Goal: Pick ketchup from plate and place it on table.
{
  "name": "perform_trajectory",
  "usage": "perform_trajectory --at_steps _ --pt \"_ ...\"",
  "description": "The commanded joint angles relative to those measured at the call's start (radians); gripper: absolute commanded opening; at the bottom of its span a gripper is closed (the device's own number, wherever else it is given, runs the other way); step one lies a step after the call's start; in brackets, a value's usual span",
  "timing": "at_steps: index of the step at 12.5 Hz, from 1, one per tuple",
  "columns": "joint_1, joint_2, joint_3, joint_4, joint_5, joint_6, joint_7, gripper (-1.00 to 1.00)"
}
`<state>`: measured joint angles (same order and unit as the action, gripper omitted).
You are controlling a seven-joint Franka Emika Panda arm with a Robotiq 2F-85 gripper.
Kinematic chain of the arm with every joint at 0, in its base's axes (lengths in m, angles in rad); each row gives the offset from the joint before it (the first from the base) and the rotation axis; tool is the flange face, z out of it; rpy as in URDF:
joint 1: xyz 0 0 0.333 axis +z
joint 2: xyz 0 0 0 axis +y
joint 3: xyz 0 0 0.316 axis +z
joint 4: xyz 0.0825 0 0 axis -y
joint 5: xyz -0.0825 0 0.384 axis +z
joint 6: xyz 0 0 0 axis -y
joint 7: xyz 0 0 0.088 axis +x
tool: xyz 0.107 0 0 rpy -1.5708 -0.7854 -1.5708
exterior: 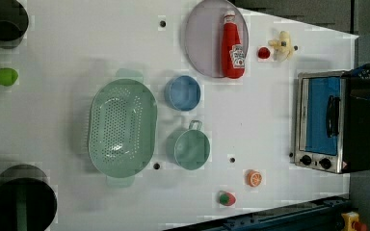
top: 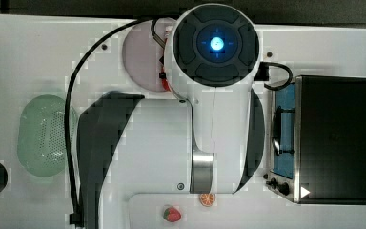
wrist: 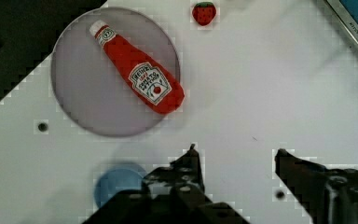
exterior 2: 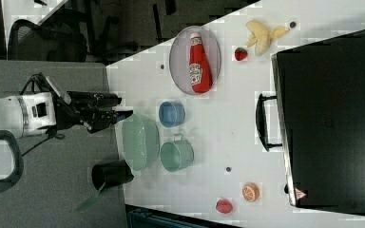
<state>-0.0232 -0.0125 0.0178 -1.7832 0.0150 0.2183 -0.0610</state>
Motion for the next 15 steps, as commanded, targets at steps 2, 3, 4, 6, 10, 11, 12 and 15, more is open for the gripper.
perform_trajectory --at_steps 2,3,4,6,10,11,12,15 --pt "-0.080 -0.188 0.055 -0.125 -0.001 -0.121 0.033 0.79" --pt "-0.080 -0.185 0.052 -0.125 -0.001 -0.121 0.033 1.00" --pt "-0.081 -0.185 0.050 -0.124 -0.001 -0.120 0.033 1.00" --pt "-0.080 -0.181 0.050 -0.124 -0.001 -0.111 0.032 1.00" --pt "-0.078 -0.116 0.063 -0.123 -0.001 -0.058 0.019 1.00" --pt "-0.078 -0.090 0.069 -0.122 -0.001 -0.050 0.016 1.00" --pt "-0.076 -0.062 0.075 -0.121 -0.001 -0.038 0.002 1.00" --pt "-0.069 0.025 0.087 -0.114 -0.001 0.053 -0.074 1.00"
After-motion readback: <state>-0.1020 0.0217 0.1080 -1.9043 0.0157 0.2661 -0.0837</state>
